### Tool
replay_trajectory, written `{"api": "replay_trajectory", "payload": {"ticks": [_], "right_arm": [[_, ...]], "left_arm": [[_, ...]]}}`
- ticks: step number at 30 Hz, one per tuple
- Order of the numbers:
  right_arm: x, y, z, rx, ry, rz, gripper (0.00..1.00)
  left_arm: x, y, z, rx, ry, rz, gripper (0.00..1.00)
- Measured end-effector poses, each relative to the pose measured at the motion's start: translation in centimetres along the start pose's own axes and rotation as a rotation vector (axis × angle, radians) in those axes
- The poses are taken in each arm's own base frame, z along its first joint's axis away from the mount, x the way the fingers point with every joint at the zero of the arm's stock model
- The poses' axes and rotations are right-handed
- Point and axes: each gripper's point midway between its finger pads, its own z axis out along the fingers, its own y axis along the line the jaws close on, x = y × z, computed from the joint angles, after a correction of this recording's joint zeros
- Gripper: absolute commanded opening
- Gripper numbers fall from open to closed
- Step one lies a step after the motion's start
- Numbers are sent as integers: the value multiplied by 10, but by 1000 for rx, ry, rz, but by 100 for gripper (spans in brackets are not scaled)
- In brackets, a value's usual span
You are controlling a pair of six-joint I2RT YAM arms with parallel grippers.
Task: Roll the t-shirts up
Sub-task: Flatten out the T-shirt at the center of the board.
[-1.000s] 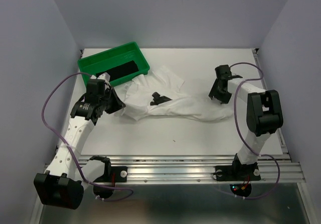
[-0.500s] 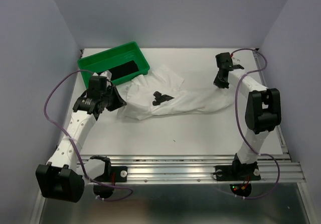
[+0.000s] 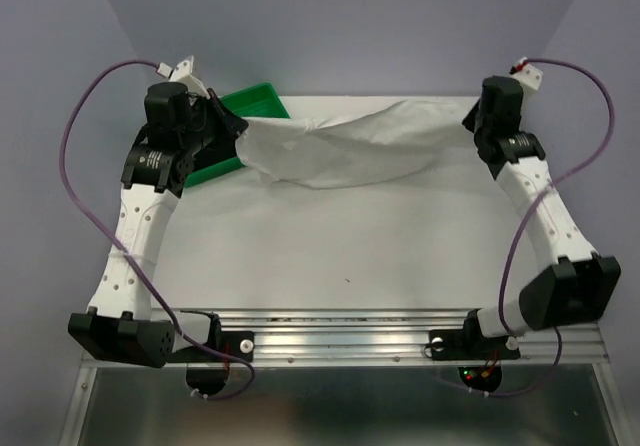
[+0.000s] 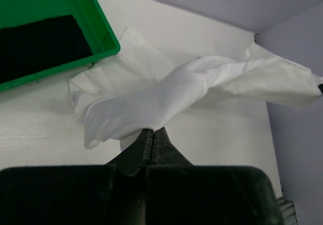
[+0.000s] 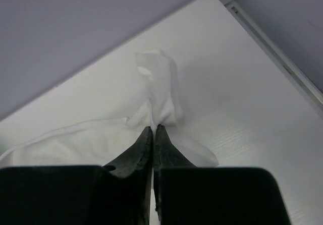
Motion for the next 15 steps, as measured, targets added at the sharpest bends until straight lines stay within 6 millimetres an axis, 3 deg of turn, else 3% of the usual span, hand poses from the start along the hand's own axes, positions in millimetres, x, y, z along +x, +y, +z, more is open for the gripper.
{"api": "replay_trajectory", "payload": {"ticks": [3,4,5,7,10,13,15], "right_arm": [[13,-35,-44,1,-47,65,47],[26,-45,-54,-14,-64,102,69],[39,-54,-60,-16,-64,111,76],[96,-87,-75,22,9,133,80],[145,-112,-79,88,107,140,80],[172,-118,-73,138,196,128,76],[181,-117,-72,142,243,121,73]], "left_arm": [[31,6,-16,21,34,-18,0],[44,11,-16,33,39,-24,0],[61,18,-17,32,59,-33,0],[104,38,-17,9,142,-69,0],[172,70,-11,-38,288,-126,0],[229,98,-13,-98,422,-173,0],[244,105,-17,-120,462,-186,0]]}}
